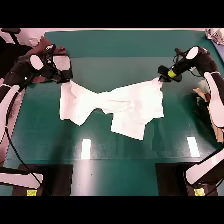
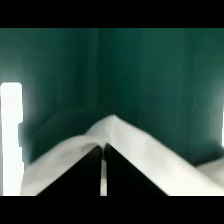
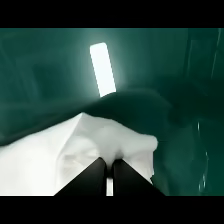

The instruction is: Fold the shirts.

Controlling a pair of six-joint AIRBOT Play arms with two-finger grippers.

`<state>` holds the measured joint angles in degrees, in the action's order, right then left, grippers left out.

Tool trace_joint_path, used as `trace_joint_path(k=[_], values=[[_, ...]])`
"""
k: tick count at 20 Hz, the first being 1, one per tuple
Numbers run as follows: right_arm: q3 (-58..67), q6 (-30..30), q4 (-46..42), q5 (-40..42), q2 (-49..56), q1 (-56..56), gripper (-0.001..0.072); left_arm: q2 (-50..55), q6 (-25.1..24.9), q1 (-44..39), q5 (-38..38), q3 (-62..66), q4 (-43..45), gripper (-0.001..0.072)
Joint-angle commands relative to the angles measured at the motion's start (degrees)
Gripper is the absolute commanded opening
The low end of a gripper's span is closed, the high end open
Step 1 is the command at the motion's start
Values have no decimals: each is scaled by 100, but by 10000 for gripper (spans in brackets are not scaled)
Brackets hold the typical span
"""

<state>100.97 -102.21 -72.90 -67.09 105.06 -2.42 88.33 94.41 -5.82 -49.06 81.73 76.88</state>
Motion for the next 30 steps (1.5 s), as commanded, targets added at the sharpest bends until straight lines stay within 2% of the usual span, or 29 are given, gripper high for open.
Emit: trace_joint_path(k=[1, 3, 5, 6, 7, 8, 9, 10, 11, 13, 15, 17, 20, 25, 30], values=[[702, 358, -22, 1453, 238, -50, 179, 186, 173, 2, 1091, 20, -66, 32], [1311, 651, -22, 2092, 238, -50, 223, 184, 173, 2, 1368, 68, -63, 32], [1768, 931, -20, 2376, 232, -50, 566, 184, 177, 2, 1552, 96, -83, 33], [1923, 1023, -28, 2323, 186, -55, 622, 184, 181, 2, 1541, 125, -109, 34], [1910, 1043, -31, 2253, 50, -83, 623, 184, 179, 2, 1456, 173, -120, 94], [1720, 1043, -33, 2153, -186, -111, 624, 181, 216, 2, 1259, 267, -118, 414], [1443, 1156, -74, 1952, -459, -114, 623, 166, 212, 4, 942, 407, -33, 684], [1217, 1283, -238, 1539, -693, -144, 624, 127, 199, 4, 599, 549, 181, 716], [988, 1292, -452, 992, -916, -184, 624, 74, 142, 4, 254, 695, 326, 717], [431, 1279, -660, -133, -1351, -260, 624, -173, -278, 2, -442, 850, 417, 716], [-297, 1279, -612, -702, -1860, -343, 624, -481, -691, 2, -1117, 844, 426, 716], [-1121, 1276, -590, -704, -2457, -339, 624, -699, -789, 4, -1639, 761, 872, 716], [-2385, 1281, 17, -846, -3283, -396, 624, -745, -765, 4, -2118, 623, 1185, 716], [-4382, 1375, 968, -855, -4518, -540, 623, -868, -754, 2, -2702, 50, 811, 715], [-5399, 1360, 1045, -850, -5574, -553, 624, -1604, -1226, 2, -2736, -1436, 129, 715]])
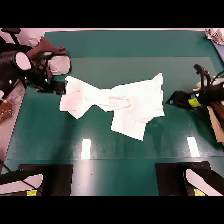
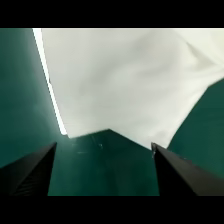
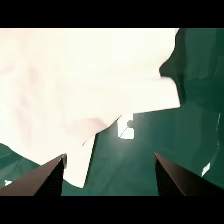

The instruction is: Fold the shirts.

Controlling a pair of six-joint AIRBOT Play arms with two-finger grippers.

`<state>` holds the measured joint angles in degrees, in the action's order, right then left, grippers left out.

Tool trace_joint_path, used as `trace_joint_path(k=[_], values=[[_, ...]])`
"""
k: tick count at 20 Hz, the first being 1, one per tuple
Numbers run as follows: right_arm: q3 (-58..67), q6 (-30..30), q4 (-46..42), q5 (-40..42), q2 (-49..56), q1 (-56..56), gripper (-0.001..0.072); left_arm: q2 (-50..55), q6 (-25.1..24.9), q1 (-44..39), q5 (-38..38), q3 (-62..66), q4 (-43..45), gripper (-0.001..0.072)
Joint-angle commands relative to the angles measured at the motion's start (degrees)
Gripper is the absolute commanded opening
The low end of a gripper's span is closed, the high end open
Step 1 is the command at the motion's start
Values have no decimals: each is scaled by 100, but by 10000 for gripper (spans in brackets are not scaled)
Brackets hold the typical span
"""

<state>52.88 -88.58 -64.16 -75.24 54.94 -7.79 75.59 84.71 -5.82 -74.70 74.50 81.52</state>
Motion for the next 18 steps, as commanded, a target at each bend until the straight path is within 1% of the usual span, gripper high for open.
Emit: trace_joint_path(k=[1, 2, 5, 8, 10, 16, 18], values=[[-715, -46, 170, -37, -721, -15, 624, -431, -345, 2, -227, -1016, -463, 715], [-813, -52, 170, -37, -835, -15, 624, -525, -424, -4, -219, -1296, -621, 715], [-981, -144, 190, -48, -1003, -15, 624, -584, -420, -2, 85, -1954, -1025, 716], [-981, -138, 474, -76, -999, -13, 623, -584, -389, -2, 610, -2302, -1449, 717], [-981, -140, 472, -109, -999, -13, 623, -584, -369, -4, 885, -2350, -1665, 718], [-984, -140, 457, -295, -1001, -7, 623, -581, -374, -2, 1617, -2415, -1685, 717], [-984, -140, 457, -297, -1001, -7, 623, -581, -374, -2, 1738, -2551, -1578, 717]])
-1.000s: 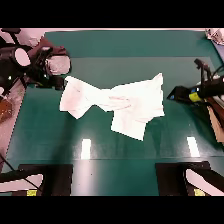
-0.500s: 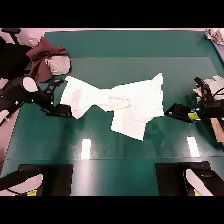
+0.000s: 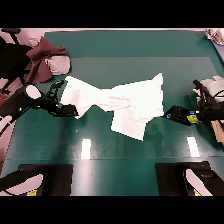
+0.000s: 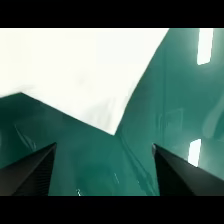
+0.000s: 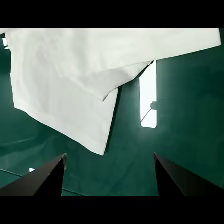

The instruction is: Fold the shirts.

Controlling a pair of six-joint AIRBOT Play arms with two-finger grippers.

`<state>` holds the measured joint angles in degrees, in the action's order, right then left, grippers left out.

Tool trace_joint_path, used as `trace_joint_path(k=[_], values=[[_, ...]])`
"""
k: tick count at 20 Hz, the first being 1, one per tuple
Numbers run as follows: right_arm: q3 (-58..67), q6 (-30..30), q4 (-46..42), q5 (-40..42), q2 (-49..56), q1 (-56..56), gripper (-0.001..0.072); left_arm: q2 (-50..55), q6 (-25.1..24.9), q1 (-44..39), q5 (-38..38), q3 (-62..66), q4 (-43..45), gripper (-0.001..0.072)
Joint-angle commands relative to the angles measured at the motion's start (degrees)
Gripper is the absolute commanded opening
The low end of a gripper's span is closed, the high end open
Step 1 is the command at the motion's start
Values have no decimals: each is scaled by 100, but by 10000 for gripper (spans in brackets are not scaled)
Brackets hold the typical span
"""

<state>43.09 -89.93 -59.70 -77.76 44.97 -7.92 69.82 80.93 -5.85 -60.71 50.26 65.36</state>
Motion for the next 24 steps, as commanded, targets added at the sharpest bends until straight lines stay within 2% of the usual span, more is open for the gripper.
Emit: trace_joint_path(k=[1, 5, 13, 14, 15, 16, 18, 19, 20, 21, 23, 24], values=[[-4, -4, 11, -52, -4, 7, 623, 9, 4, 0, 400, -195, 85, 718], [-4, -4, 13, -70, -4, 7, 623, 149, 11, -2, 404, -282, 74, 717], [-4, -7, 13, -341, -7, 186, 623, 243, 155, -20, 929, -391, 74, 714], [-4, -20, 13, -334, -7, 319, 623, 330, 155, -85, 968, -402, 79, 697], [-4, -74, 7, -323, -7, 463, 623, 417, 155, -179, 997, -402, 57, 570], [-4, -138, -7, -284, -7, 627, 623, 498, 160, -315, 1104, -402, 22, 535], [-4, -234, -96, -173, -7, 876, 623, 575, 278, -586, 1412, -400, 28, 534], [-7, -332, -310, -188, -7, 970, 623, 575, 352, -675, 1532, -400, 39, 472], [-13, -431, -625, -219, -7, 1034, 623, 575, 350, -719, 1582, -400, 44, 292], [-74, -485, -887, -219, -7, 1056, 623, 575, 354, -721, 1587, -400, 44, 253], [-457, -487, -929, -118, -7, 935, 623, 557, 326, -721, 1497, -396, 70, 35], [-754, -420, -761, 96, -7, 866, 623, 533, 308, -721, 1449, -396, 63, 33]])
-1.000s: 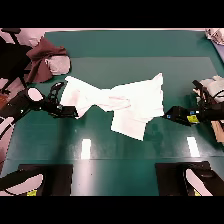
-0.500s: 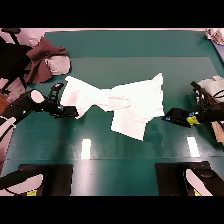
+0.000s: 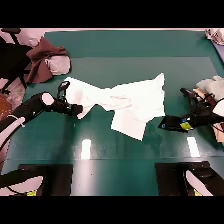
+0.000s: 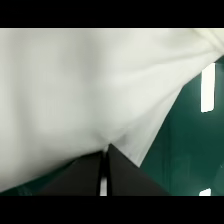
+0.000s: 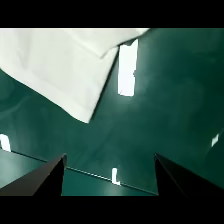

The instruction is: Fold the shirts.

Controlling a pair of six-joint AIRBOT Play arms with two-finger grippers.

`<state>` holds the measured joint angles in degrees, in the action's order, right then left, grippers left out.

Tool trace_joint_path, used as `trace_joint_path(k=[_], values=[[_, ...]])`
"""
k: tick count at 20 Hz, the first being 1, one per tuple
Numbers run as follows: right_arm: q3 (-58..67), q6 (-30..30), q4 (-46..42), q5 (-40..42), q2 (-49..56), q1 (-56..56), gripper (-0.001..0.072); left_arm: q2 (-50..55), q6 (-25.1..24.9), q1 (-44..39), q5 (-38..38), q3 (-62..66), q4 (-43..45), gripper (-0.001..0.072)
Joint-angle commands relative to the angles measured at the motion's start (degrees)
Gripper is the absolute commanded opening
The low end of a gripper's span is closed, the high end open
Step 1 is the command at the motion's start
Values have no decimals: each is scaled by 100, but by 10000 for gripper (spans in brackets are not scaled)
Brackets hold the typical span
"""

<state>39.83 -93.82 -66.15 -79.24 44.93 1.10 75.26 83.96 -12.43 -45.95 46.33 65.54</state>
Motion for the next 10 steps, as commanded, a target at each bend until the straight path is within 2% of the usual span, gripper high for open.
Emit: trace_joint_path(k=[1, 5, 6, 10], values=[[-730, 63, 125, 531, -2, -74, 623, -17, 4, -63, -103, 22, 46, 33], [-1749, 710, 1681, 2002, -2, -81, 622, -17, 0, -63, -538, 229, 46, 32], [-1873, 870, 1794, 2291, -2, -83, 622, -17, 0, -63, -621, 275, 46, 32], [-1998, 905, 1834, 3165, 48, -83, 613, -15, 0, -63, -708, 317, 50, 33]])
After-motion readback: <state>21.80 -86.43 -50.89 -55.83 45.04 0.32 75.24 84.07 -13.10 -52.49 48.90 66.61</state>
